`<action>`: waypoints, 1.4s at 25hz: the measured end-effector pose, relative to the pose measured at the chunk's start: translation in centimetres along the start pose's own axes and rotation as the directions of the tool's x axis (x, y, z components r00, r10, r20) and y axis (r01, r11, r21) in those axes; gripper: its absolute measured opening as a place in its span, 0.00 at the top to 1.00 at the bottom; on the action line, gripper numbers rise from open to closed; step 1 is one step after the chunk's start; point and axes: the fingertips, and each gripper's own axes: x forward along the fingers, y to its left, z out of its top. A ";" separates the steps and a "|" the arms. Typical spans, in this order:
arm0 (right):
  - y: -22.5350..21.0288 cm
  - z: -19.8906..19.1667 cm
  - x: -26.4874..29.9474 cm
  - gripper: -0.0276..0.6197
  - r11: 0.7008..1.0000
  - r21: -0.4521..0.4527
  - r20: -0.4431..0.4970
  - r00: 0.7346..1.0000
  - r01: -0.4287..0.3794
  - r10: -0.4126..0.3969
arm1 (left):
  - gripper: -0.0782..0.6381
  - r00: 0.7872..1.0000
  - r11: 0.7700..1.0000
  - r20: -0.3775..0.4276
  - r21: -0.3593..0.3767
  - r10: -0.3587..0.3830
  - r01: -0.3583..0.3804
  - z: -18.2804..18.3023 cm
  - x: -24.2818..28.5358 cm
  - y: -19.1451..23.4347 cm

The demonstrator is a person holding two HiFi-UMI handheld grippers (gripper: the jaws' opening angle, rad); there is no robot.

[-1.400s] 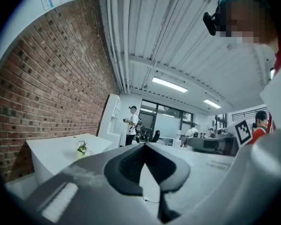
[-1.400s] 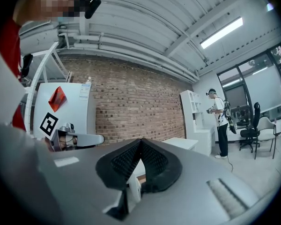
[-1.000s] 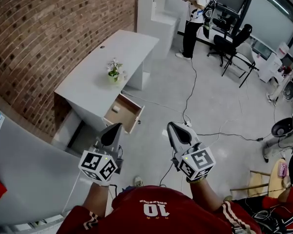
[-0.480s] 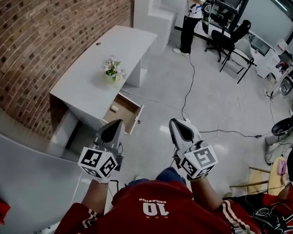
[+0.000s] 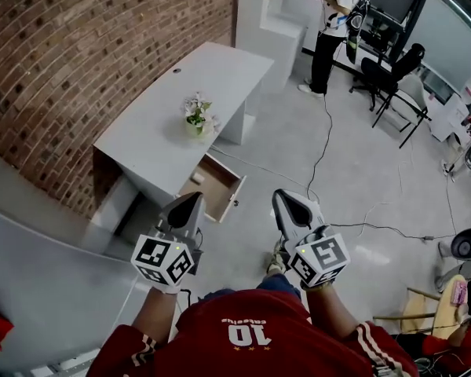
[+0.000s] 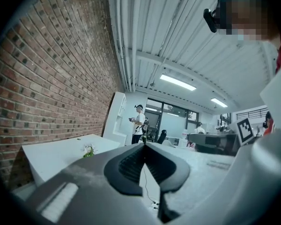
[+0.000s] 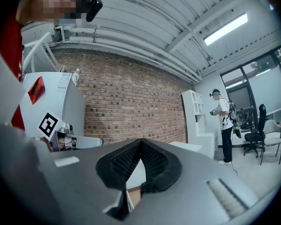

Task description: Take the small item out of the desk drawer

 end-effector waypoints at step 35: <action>-9.0 0.4 15.6 0.95 0.905 0.075 0.005 0.907 -0.420 0.420 | 0.89 0.926 0.927 0.050 0.018 0.373 -0.375 2.1 10.7 5.2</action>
